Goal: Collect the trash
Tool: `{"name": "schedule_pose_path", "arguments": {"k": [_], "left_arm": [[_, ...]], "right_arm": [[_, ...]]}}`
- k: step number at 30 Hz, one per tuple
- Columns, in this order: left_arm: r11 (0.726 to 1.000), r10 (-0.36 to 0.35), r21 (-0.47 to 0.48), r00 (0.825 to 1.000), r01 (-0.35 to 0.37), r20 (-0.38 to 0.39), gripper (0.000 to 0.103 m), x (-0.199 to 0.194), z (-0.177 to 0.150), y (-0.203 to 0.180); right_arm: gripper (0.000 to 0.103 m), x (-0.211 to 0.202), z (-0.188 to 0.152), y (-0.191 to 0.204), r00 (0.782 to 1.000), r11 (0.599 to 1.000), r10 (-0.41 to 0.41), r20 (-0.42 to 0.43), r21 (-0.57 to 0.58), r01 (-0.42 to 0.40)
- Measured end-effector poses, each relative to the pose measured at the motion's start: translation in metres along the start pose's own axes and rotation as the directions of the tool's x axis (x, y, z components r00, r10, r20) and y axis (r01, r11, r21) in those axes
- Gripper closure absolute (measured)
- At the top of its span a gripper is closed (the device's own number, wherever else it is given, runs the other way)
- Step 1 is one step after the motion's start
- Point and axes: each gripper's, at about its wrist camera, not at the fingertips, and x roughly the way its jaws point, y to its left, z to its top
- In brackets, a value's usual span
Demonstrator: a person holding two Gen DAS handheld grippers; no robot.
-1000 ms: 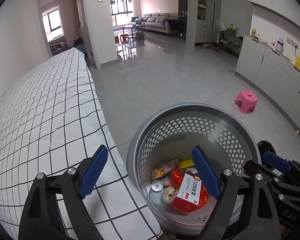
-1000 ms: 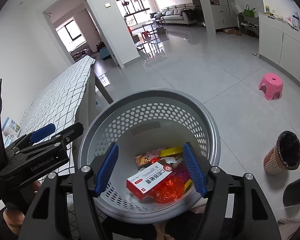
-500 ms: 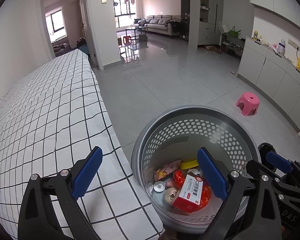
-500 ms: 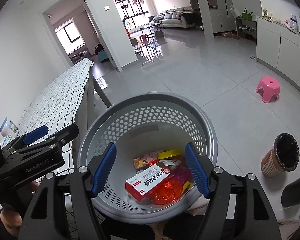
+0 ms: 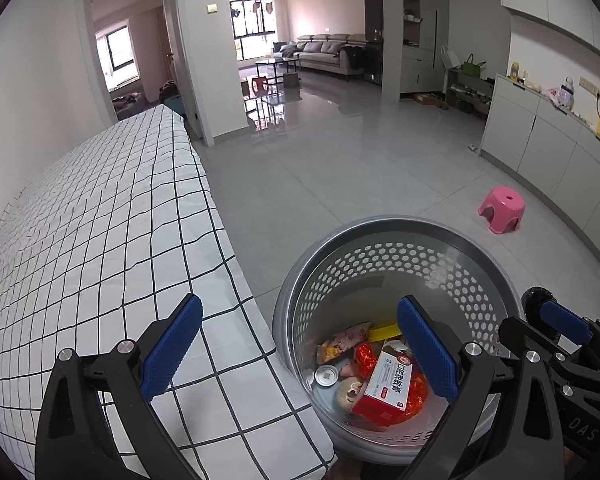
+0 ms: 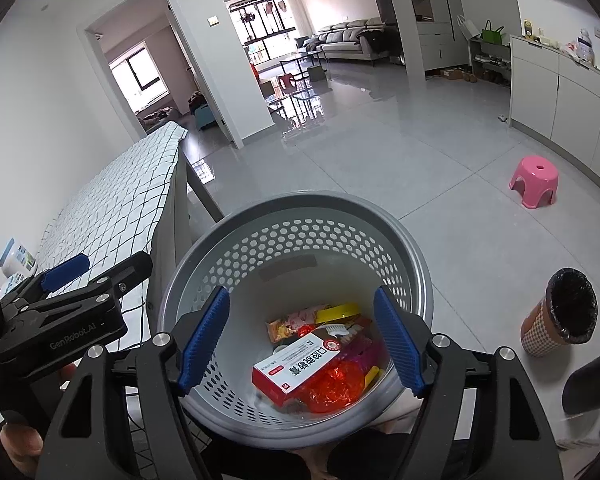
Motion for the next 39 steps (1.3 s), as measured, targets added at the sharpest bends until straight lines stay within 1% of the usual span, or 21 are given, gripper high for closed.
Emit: {"name": "schedule_pose_path", "arguments": {"k": [14,23,39], "left_arm": [[1.000,0.012,-0.005,1.000,-0.012,-0.023,0.007,0.006,-0.002,0.001],[0.999,0.044,-0.004,0.999,-0.044,-0.025,0.007,0.011,-0.003,-0.001],[0.999,0.047,-0.010,0.998,-0.047,-0.037,0.007,0.013,-0.004,0.000]], "right_arm": [[0.031,0.000,0.000,0.002,1.000,1.000,-0.003,-0.002,-0.003,0.003],[0.031,0.000,0.000,0.002,1.000,1.000,-0.002,-0.003,-0.002,0.002],[0.031,-0.001,0.000,0.003,1.000,1.000,-0.002,0.001,-0.003,0.002]]}}
